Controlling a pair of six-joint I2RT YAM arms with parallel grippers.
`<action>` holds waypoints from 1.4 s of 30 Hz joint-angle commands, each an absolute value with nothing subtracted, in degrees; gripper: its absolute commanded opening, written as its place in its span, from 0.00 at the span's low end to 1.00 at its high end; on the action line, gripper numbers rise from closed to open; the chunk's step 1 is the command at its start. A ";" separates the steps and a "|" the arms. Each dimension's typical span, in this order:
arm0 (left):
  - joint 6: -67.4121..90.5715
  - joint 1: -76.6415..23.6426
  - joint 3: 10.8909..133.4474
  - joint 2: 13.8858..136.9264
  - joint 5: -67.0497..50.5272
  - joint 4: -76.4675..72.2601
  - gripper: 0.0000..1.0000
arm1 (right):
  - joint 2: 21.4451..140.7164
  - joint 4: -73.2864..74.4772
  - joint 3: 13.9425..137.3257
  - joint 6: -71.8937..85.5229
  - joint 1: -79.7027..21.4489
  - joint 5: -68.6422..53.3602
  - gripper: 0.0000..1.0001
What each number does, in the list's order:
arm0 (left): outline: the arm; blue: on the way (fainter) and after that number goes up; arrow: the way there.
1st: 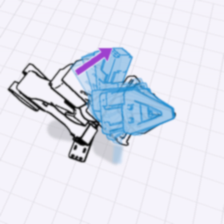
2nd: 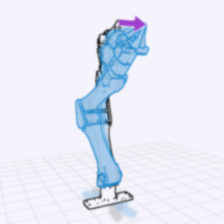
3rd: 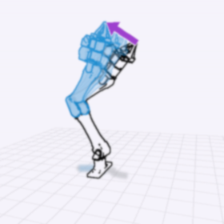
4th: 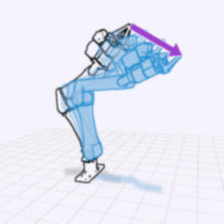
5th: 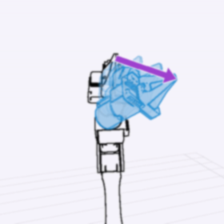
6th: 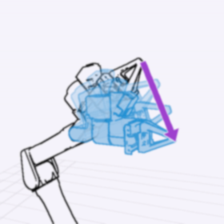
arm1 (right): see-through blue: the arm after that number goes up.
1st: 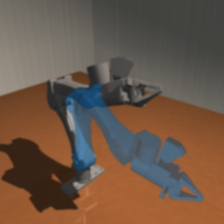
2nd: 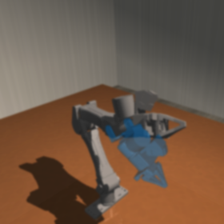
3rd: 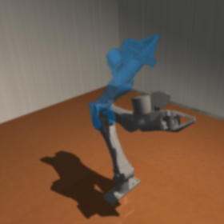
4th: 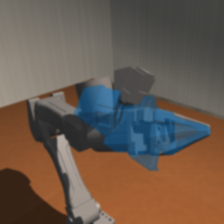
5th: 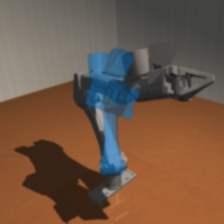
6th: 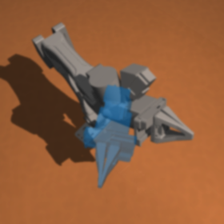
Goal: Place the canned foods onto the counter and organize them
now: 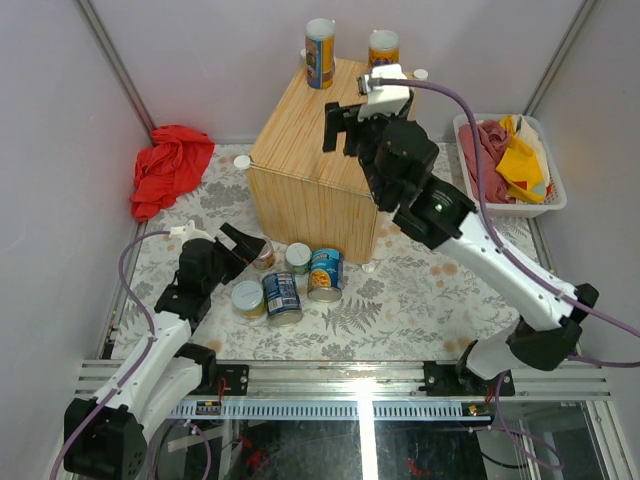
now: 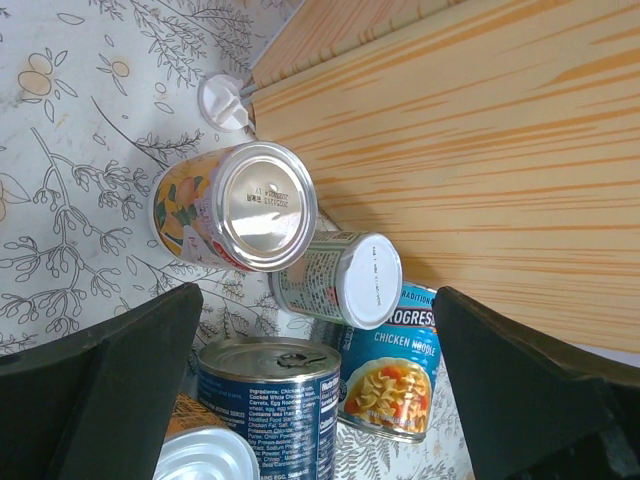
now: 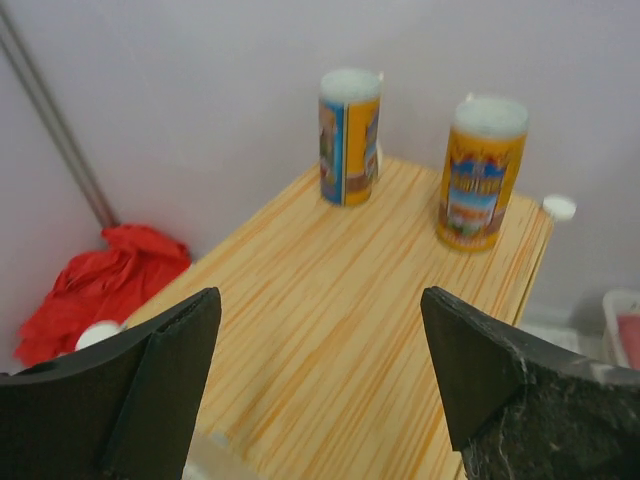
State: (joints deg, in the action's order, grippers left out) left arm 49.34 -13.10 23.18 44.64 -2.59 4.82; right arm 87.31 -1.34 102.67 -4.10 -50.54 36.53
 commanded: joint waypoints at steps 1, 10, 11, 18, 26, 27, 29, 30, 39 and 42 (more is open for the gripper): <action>52.27 -13.56 25.12 44.10 -0.07 5.45 1.00 | 81.11 16.44 101.11 9.37 -55.29 44.71 0.86; 53.17 -15.24 26.07 44.85 1.10 5.70 1.00 | 72.67 29.77 82.14 31.45 -67.22 49.29 0.84; 53.15 -15.41 26.18 44.81 1.19 5.91 1.00 | 72.25 30.63 80.71 33.52 -67.90 48.81 0.84; 53.08 -16.71 27.04 44.20 1.81 7.31 1.00 | 72.73 32.53 71.33 48.28 -70.65 45.60 0.83; 52.60 -17.40 27.16 42.60 2.22 9.28 1.00 | 77.68 25.85 65.30 53.11 -70.80 42.14 0.84; 52.54 -17.39 27.10 42.47 2.21 9.43 1.00 | 78.76 25.09 65.24 53.21 -70.76 41.41 0.84; 52.31 -17.47 27.03 42.20 2.27 9.76 1.00 | 80.87 23.84 65.29 54.01 -70.69 40.63 0.85; 52.23 -17.42 26.92 42.12 2.16 9.79 1.00 | 82.07 23.10 65.34 54.05 -70.67 40.37 0.85; 50.80 -17.44 26.39 41.10 1.82 9.90 1.00 | 91.66 22.13 67.01 56.47 -66.65 37.15 0.90; 50.24 -17.49 26.14 40.76 1.73 9.85 1.00 | 93.87 21.38 67.16 56.22 -65.42 36.15 0.91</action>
State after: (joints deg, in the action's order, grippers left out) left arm 52.07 -17.21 24.80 41.76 1.10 10.44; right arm 92.53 24.27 65.10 54.06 -67.33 36.58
